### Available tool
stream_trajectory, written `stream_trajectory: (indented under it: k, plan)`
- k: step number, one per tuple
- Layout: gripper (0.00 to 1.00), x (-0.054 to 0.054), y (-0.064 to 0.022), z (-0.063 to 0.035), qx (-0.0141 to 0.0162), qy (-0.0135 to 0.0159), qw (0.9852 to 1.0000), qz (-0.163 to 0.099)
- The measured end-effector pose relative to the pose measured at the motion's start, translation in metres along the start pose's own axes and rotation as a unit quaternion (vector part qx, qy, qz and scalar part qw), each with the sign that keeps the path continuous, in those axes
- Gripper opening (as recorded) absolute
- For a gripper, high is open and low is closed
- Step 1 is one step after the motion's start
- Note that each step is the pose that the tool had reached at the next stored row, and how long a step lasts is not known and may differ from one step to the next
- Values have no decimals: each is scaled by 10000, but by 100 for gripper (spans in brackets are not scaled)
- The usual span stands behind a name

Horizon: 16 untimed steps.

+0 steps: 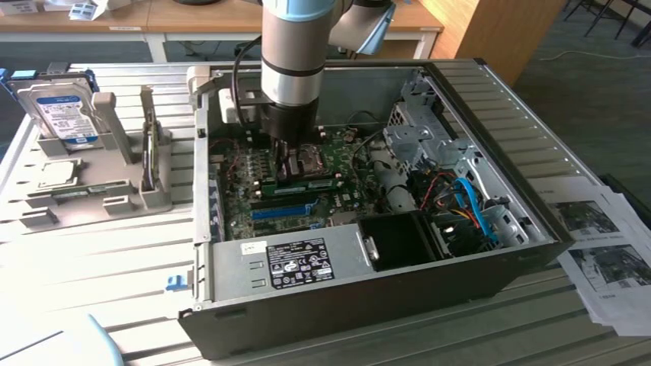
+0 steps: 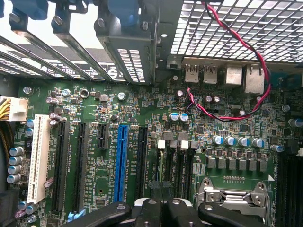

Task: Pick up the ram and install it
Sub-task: 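Press down the ram until it locks into place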

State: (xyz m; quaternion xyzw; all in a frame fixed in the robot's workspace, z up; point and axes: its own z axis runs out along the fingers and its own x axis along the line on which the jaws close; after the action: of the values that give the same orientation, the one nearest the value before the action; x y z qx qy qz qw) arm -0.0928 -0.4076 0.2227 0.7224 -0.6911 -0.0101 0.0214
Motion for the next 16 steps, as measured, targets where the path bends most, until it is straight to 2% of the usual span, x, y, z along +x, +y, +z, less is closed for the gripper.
stream_trajectory:
  k: [16]
  plan:
    - [9, 0, 0, 1, 0, 0, 10000, 0]
